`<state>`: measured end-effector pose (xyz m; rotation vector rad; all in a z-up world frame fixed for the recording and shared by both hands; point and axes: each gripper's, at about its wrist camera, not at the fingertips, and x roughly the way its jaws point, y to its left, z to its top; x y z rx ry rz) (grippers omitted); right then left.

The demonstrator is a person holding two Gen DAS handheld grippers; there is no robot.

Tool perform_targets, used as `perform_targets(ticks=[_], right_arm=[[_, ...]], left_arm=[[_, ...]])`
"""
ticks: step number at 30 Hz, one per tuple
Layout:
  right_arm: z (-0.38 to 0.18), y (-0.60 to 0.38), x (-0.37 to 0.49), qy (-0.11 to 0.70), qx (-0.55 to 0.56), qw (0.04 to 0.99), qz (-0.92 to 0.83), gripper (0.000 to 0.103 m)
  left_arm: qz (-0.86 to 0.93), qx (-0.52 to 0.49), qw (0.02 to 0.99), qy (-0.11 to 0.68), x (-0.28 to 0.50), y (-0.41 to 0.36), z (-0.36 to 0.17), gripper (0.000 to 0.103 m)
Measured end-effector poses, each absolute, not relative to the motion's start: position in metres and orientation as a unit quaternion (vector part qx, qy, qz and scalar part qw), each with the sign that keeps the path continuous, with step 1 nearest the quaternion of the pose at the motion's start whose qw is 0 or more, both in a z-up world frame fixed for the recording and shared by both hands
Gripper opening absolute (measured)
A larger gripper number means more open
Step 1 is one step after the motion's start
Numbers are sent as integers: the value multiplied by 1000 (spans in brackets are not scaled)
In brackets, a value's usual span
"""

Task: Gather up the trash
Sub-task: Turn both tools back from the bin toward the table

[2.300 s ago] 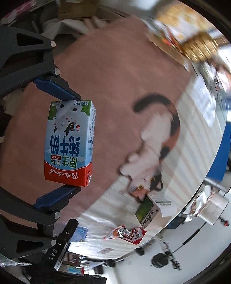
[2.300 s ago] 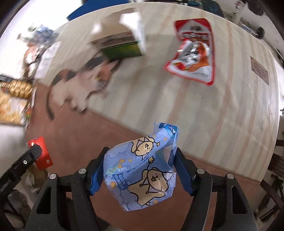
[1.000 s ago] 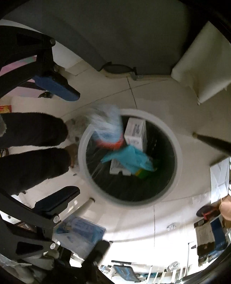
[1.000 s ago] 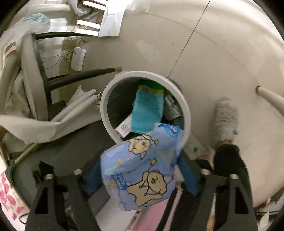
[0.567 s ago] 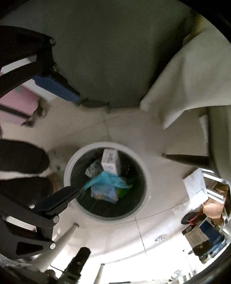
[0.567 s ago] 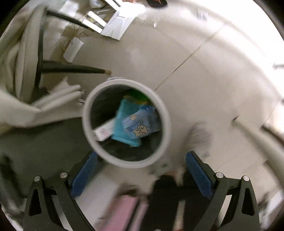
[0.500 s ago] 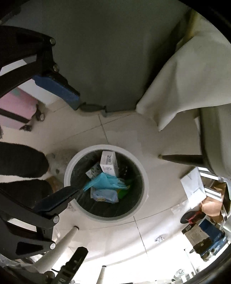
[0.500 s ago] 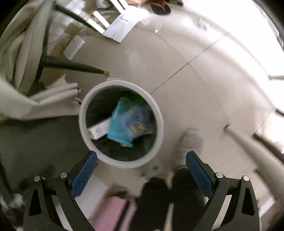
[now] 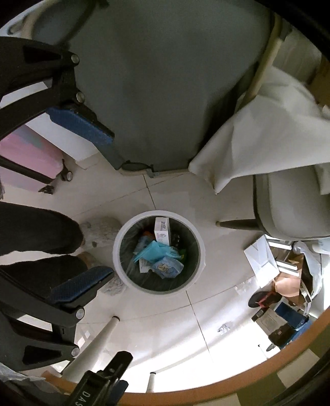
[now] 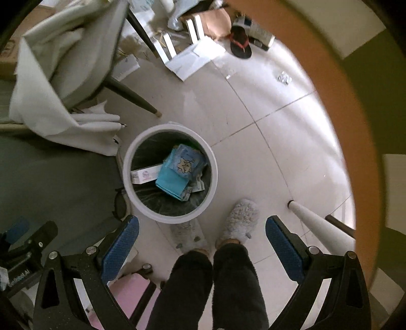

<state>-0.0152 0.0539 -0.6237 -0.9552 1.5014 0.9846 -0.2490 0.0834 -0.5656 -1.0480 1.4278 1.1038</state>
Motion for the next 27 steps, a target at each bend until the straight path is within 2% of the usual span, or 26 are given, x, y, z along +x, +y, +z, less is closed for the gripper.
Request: perform_targets(ticks=[18, 27], right_arm=[[-410, 29, -28, 588, -386, 539, 463, 101], [-310, 16, 4, 606, -296, 564, 477, 101]], left_arm=[[468, -418, 546, 555, -247, 57, -383, 98], [479, -367, 607, 518, -219, 70, -290, 98]])
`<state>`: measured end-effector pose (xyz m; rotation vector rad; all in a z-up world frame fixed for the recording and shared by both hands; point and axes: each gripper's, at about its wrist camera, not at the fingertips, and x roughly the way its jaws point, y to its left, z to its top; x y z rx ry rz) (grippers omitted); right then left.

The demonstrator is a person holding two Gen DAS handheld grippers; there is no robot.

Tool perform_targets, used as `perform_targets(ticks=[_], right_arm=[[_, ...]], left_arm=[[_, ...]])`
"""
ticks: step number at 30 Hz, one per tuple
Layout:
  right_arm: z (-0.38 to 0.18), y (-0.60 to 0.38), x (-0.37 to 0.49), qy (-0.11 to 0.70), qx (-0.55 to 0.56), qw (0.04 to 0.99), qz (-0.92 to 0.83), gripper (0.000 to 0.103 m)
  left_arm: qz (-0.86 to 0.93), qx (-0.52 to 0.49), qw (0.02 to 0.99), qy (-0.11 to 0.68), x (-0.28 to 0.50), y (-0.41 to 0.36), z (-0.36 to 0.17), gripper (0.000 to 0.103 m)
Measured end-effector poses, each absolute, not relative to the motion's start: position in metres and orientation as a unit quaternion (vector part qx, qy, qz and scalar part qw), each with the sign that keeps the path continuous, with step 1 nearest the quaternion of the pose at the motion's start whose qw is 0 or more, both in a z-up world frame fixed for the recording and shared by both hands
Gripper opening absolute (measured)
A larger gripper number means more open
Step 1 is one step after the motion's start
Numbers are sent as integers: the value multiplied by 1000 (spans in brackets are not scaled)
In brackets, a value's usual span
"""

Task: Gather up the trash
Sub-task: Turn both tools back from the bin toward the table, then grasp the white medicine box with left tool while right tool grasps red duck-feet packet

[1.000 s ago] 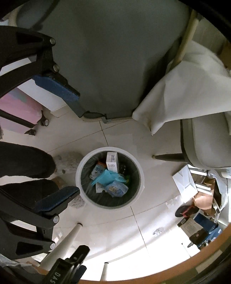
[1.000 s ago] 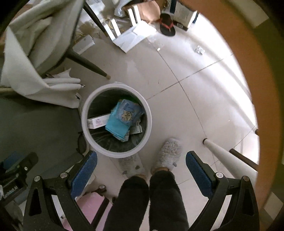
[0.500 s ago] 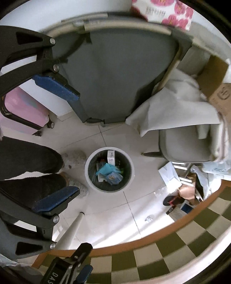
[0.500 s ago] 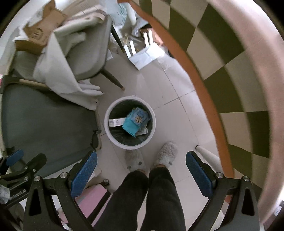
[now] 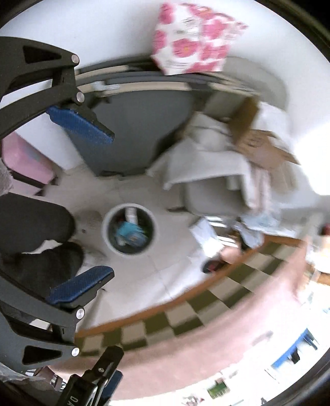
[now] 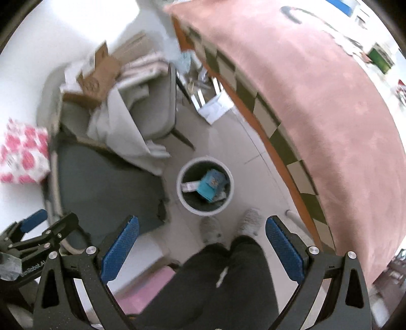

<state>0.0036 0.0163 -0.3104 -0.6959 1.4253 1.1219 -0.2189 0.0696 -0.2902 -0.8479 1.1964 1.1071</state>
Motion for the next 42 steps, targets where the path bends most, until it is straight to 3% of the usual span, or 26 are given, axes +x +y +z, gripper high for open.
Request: perform_targets(ticks=[8, 10, 18, 24, 29, 39, 40, 41, 42], right_arm=[[-243, 9, 145, 617, -173, 651, 407, 101], [-233, 2, 194, 617, -145, 675, 378, 101], [-240, -32, 443, 630, -43, 739, 235, 101], [-278, -61, 595, 643, 13, 751, 151, 101], [-322, -75, 655, 666, 35, 738, 107, 101], [-373, -67, 687, 696, 57, 708, 106, 101], [-376, -61, 689, 697, 58, 705, 112, 101], [-380, -52, 690, 699, 57, 703, 118, 101], [-383, -43, 689, 701, 54, 701, 123, 101]], left_arm=[[452, -295, 687, 486, -98, 112, -221, 98], [426, -280, 708, 488, -48, 122, -211, 103], [321, -240, 758, 515, 190, 162, -200, 103], [212, -245, 753, 572, 378, 174, -248, 103], [162, -239, 715, 637, 482, 176, -309, 103], [182, -152, 651, 721, 547, 172, -389, 101], [184, -153, 653, 719, 546, 174, -393, 99], [186, -155, 660, 711, 544, 177, -394, 86], [190, -156, 664, 706, 542, 179, -393, 85]])
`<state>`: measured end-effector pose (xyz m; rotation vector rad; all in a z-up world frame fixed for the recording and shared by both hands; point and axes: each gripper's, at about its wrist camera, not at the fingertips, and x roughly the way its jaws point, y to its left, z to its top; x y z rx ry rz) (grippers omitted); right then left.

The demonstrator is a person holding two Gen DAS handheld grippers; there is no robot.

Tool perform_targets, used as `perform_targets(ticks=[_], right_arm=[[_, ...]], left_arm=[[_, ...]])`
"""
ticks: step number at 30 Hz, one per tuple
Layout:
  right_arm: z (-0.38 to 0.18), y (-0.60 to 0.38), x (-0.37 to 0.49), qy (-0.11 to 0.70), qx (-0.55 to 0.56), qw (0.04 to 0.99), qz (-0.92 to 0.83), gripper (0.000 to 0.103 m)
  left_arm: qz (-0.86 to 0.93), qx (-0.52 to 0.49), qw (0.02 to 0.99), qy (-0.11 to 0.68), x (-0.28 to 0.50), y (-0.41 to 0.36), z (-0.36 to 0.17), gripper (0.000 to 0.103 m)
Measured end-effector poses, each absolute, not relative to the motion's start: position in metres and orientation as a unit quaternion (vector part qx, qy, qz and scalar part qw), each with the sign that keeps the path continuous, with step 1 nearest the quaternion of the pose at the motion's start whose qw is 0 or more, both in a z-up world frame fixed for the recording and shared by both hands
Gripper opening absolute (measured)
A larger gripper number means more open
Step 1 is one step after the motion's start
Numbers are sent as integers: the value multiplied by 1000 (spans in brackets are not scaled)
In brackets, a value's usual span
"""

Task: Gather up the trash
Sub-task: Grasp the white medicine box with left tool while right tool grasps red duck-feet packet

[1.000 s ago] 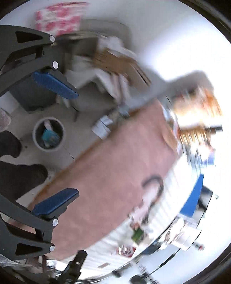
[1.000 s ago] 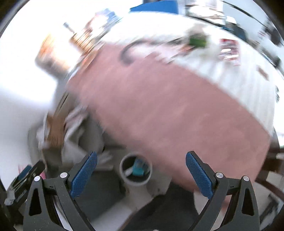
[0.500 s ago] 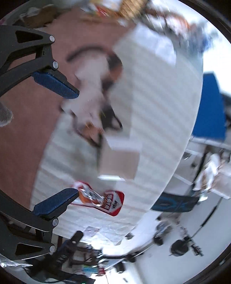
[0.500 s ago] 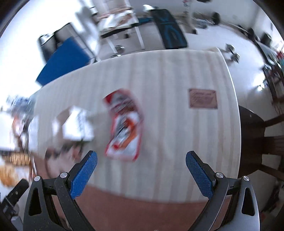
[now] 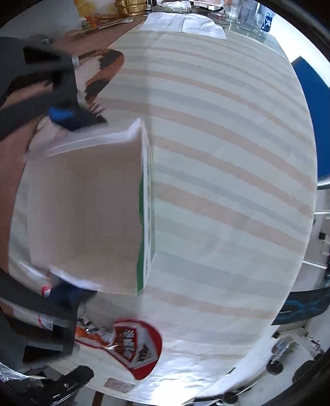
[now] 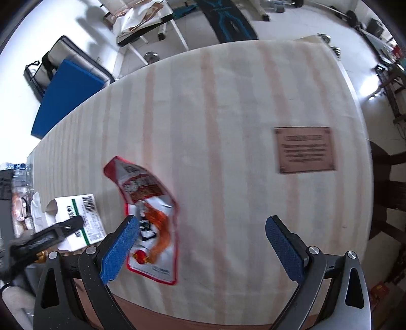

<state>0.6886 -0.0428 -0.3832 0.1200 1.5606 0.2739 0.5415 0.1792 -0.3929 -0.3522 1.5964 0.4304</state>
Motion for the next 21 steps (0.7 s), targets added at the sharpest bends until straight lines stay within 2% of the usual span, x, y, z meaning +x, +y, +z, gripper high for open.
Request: perform_targets(ticks=[10, 12, 14, 16, 17, 19, 21], right_arm=[[-425, 45, 681, 704, -29, 695, 144, 101], [-426, 57, 676, 689, -58, 710, 130, 98], [-426, 63, 668, 673, -89, 727, 108, 89], [-423, 66, 658, 655, -104, 741, 104, 68], [-421, 64, 653, 646, -102, 749, 111, 66], [-416, 63, 643, 640, -99, 752, 125, 48], [-413, 63, 634, 643, -102, 746, 142, 46]], left_arm=[[265, -147, 679, 668, 455, 205, -367, 85], [279, -153, 677, 663, 436, 207, -365, 85], [291, -166, 677, 656, 418, 206, -363, 85], [298, -182, 678, 647, 400, 207, -359, 85], [300, -186, 679, 643, 398, 208, -356, 85], [305, -193, 684, 634, 380, 206, -350, 85], [308, -203, 688, 625, 364, 203, -342, 85]])
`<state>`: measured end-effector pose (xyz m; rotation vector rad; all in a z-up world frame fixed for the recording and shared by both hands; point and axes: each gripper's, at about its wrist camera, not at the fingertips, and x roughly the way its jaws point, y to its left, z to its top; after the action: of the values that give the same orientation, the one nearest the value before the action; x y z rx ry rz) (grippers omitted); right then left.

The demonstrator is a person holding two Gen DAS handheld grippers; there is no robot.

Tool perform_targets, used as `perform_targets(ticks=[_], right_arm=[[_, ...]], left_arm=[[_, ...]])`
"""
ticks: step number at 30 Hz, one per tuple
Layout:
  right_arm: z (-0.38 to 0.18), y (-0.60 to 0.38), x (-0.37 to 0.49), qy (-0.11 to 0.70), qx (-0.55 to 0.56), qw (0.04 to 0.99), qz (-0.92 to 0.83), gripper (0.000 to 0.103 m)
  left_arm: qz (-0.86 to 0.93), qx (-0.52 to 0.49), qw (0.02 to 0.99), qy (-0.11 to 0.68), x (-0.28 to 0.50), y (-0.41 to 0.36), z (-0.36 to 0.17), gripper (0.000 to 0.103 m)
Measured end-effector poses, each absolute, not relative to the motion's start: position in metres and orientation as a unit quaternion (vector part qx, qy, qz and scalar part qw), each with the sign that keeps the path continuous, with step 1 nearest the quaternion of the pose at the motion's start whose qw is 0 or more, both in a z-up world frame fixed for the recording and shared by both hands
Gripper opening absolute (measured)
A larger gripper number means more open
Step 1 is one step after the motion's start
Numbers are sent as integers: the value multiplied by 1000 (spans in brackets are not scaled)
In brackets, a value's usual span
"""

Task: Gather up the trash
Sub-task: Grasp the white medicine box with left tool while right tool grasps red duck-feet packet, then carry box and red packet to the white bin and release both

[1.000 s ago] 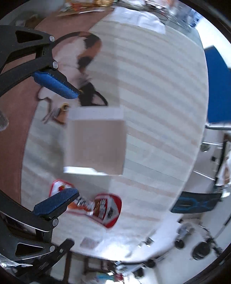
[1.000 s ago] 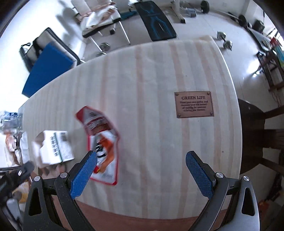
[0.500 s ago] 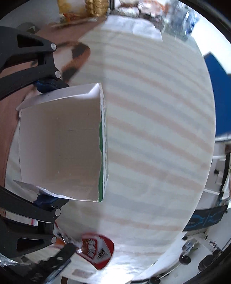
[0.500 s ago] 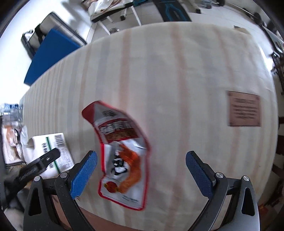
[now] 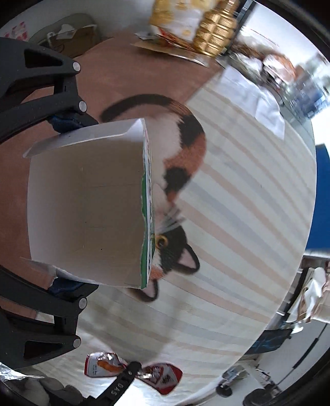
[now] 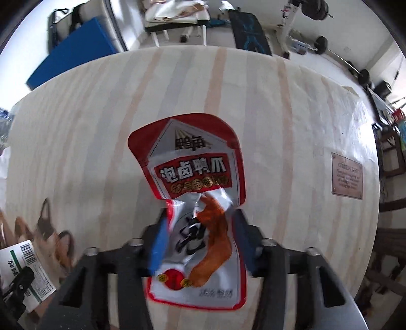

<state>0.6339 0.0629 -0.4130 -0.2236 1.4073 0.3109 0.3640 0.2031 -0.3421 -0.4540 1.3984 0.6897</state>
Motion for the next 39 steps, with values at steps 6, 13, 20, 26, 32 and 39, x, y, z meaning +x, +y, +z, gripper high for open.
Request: perform_targets(ticks=[6, 13, 20, 26, 32, 39], right_arm=[[-388, 50, 574, 643, -100, 731, 207, 45], [-338, 54, 455, 639, -79, 702, 305, 45], [-280, 48, 302, 634, -77, 670, 378, 45], [-307, 22, 165, 669, -104, 612, 409, 45], [-389, 12, 76, 699, -180, 559, 409, 45], [-539, 26, 24, 711, -253, 523, 397, 45]], left_arm=[[316, -223, 705, 594, 309, 192, -311, 85], [327, -254, 724, 552, 196, 165, -272, 85], [348, -295, 717, 527, 38, 140, -256, 85], [360, -351, 672, 544, -85, 125, -298, 85], [343, -428, 607, 575, -153, 124, -401, 85], [349, -509, 541, 571, -204, 135, -557, 90]])
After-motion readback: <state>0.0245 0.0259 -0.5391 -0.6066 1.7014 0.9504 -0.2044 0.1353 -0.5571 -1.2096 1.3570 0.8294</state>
